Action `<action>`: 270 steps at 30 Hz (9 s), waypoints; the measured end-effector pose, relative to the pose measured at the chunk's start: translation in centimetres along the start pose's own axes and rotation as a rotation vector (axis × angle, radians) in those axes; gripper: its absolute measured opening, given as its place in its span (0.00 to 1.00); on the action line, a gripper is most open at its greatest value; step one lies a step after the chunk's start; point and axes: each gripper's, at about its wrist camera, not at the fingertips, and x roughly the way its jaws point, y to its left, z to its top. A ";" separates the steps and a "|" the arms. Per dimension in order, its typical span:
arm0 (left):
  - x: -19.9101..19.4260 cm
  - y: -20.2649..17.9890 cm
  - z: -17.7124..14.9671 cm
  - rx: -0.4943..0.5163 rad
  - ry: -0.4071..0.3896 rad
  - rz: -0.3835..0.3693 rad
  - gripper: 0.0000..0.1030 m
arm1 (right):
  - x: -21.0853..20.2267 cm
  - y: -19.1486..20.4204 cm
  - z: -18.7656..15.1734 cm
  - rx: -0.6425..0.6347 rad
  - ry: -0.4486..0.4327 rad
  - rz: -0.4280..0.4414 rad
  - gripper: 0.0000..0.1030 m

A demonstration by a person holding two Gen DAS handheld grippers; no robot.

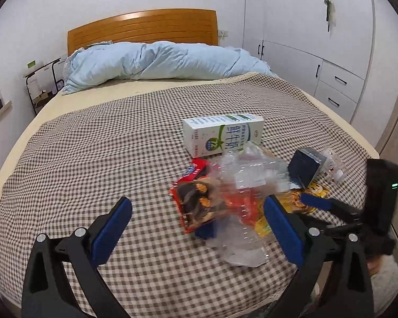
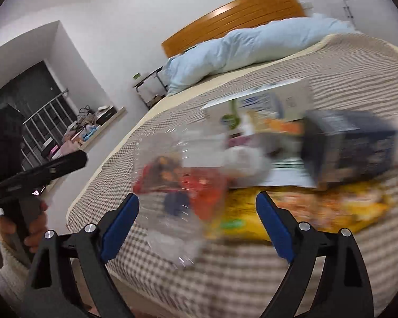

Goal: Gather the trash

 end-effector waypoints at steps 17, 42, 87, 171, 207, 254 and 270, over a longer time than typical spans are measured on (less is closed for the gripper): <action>-1.1 1.8 1.2 -0.005 -0.054 -0.073 0.93 | -2.2 -2.8 0.6 0.283 -0.092 0.180 0.63; 15.4 -6.6 13.4 0.214 0.091 -0.042 0.93 | -6.7 -11.9 9.5 0.306 -0.399 -0.045 0.60; 22.4 -12.3 16.4 0.744 0.098 -0.119 0.76 | -10.7 -10.6 9.1 0.175 -0.533 -0.511 0.60; 11.0 -22.4 -30.2 0.898 0.178 -0.312 0.76 | -20.8 -10.8 -27.6 0.326 0.195 -0.592 0.59; 32.0 -26.4 -39.8 1.107 0.500 -0.275 0.74 | -19.2 -14.6 -27.1 0.445 0.257 -0.576 0.59; 14.9 -16.8 -30.9 0.398 0.415 -0.043 0.93 | -13.0 -11.1 -29.2 0.496 0.493 -0.443 0.59; 19.0 -18.2 -32.8 0.464 0.477 -0.053 0.93 | -3.6 -18.5 -34.1 0.878 0.832 -0.495 0.59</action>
